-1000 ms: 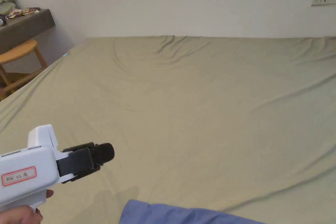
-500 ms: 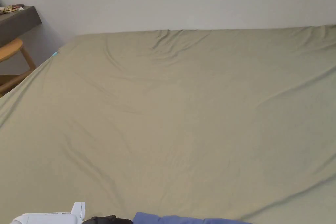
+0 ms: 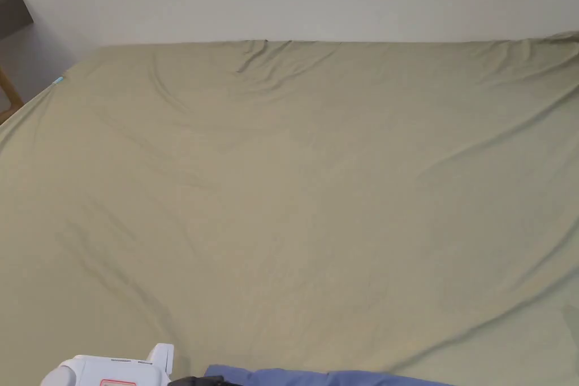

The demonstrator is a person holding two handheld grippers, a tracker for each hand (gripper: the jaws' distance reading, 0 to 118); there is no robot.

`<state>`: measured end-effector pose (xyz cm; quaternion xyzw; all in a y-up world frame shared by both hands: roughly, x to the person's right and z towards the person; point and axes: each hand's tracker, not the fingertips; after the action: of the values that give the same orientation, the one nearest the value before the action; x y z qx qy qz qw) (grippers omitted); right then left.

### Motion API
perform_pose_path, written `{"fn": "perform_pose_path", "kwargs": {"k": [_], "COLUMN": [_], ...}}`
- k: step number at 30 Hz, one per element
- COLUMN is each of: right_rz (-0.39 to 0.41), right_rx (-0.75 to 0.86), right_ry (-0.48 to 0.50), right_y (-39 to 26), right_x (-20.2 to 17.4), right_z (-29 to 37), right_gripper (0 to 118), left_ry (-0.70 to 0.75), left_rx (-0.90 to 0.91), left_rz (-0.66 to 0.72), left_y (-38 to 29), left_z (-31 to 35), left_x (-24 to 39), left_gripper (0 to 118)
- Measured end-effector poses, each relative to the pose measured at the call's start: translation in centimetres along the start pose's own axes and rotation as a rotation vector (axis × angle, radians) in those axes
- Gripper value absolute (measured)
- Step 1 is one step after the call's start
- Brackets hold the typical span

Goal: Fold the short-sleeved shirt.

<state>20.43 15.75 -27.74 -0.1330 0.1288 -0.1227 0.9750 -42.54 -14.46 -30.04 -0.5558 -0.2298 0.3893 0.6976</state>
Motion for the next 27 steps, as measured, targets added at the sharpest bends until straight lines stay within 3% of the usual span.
{"fn": "perform_pose_path", "kwargs": {"k": [1, 2, 3, 5, 6, 8, 12, 14, 16, 18, 20, 24, 27], "right_rz": [-0.003, -0.009, -0.013, -0.021, -0.023, -0.018, -0.002, -0.005, 0.024, 0.045, 0.022, -0.002, 0.003], "right_rx": [-0.004, -0.010, -0.012, -0.027, -0.030, -0.035, -0.032, -0.029, -0.031, -0.024, -0.019, -0.019, -0.015], "right_ry": [0.013, 0.030, 0.036, 0.049, 0.056, 0.057, 0.055, 0.075, 0.073, 0.066, 0.072, 0.090, 0.102], "right_y": [-0.2, -0.4, -0.5, -0.7, -0.7, -0.7, -0.4, -0.4, -0.2, -0.5, -0.6, -1.0, -1.0], "right_x": [-0.2, -0.3, -0.5, -0.9, -1.0, -1.1, -2.1, -2.3, -2.8, -3.0, -2.8, -2.7, -2.5], "right_z": [-0.6, -1.4, -2.2, -3.5, -4.0, -5.0, -5.7, -5.5, -5.1, -4.8, -4.5, -4.0, -3.1], "right_gripper": [1, 1, 1, 1, 1, 1, 1, 1, 1, 1, 1, 1, 1], "left_ry": [0.031, 0.126, 0.183, -0.005, 0.045, 0.136, 0.115, 0.284, 0.601, 0.735, 0.623, 0.580, 0.381], "left_rx": [0.009, -0.029, -0.042, 0.014, 0.016, 0.026, 0.133, 0.140, 0.125, 0.177, 0.147, 0.143, 0.127], "left_rz": [-0.013, -0.037, -0.052, 0.014, 0.054, -0.044, 0.085, 0.048, -0.100, -0.093, -0.127, -0.201, -0.260], "left_y": [-0.2, -0.3, -1.0, -0.9, -0.5, -0.7, 0.7, 1.6, 1.6, 0.6, -0.8, -3.1, -4.0], "left_z": [-0.7, -2.2, -3.2, -2.5, -2.3, -0.7, 4.9, 7.1, 8.7, 9.3, 8.8, 4.4, 0.0], "left_x": [0.3, 0.6, 0.5, 0.5, 0.5, 1.3, 2.4, 3.3, 4.6, 6.4, 8.2, 13.6, 18.3], "left_gripper": [27, 10, 9, 8, 8, 7, 6, 6, 6, 6, 6, 6, 6]}}
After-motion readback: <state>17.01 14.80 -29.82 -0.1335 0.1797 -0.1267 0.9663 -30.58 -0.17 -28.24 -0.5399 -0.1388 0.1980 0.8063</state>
